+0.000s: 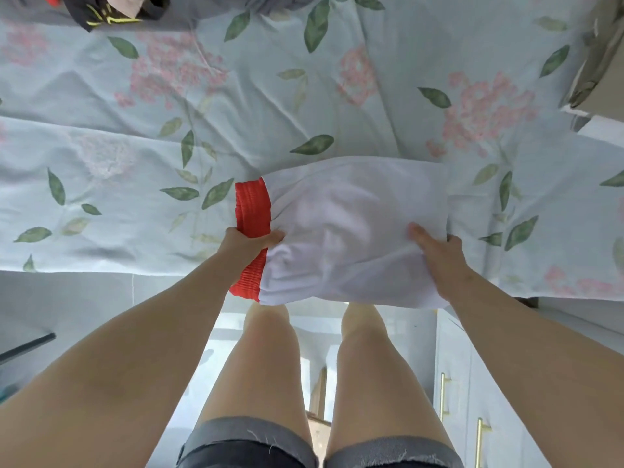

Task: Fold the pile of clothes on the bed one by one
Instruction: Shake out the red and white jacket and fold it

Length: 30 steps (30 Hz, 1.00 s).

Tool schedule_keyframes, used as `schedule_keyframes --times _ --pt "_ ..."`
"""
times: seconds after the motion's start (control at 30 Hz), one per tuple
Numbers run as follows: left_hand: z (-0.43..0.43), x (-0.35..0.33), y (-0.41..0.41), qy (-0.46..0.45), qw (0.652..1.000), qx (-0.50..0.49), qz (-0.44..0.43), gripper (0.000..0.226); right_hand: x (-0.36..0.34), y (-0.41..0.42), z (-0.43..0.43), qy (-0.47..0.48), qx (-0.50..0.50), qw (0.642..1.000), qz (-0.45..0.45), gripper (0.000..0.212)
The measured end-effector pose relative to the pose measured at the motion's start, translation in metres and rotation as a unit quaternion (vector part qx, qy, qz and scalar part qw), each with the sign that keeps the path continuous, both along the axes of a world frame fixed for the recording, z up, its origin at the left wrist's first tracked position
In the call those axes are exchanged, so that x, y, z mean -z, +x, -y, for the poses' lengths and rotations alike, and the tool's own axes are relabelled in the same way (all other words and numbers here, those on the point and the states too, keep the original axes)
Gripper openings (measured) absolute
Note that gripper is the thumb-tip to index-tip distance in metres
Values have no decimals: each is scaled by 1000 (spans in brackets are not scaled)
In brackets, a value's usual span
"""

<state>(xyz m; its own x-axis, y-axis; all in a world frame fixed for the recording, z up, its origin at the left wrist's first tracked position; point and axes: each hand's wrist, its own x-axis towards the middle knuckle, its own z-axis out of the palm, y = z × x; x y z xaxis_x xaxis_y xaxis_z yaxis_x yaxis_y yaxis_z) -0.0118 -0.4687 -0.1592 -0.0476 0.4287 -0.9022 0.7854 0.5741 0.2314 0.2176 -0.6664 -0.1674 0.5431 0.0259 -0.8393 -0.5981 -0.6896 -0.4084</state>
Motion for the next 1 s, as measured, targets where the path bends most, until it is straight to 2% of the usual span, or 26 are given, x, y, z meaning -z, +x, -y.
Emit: schedule_keyframes --times 0.03,0.13,0.23,0.33,0.4,0.5,0.57,0.63,0.83,1.0 --pt "0 1 0 -16 1000 2 5 67 -1 0 0 -4 -2 1000 2 82" --pt "-4 -9 3 -49 998 -27 43 37 -10 2 -2 10 -11 1000 11 33" --pt "-18 -31 10 -28 996 -31 81 29 -33 5 -2 58 -1 998 29 16" --pt "-38 -65 22 -14 991 -31 128 35 -61 6 -1 100 29 994 42 24" --pt "-53 -93 36 -13 987 -30 158 36 -82 12 -6 129 65 988 51 20" --pt "-72 -135 65 4 981 19 194 25 -118 27 -10 172 125 976 57 24" --pt "-77 -159 92 17 975 54 217 21 -137 42 -8 200 150 966 64 34" --pt "-75 -174 122 31 967 81 239 19 -151 64 2 212 156 961 81 32" --pt "-21 -191 241 61 953 98 282 16 -184 163 63 210 197 947 142 28" --pt "45 -195 354 48 951 78 296 31 -209 271 128 188 204 944 177 33"
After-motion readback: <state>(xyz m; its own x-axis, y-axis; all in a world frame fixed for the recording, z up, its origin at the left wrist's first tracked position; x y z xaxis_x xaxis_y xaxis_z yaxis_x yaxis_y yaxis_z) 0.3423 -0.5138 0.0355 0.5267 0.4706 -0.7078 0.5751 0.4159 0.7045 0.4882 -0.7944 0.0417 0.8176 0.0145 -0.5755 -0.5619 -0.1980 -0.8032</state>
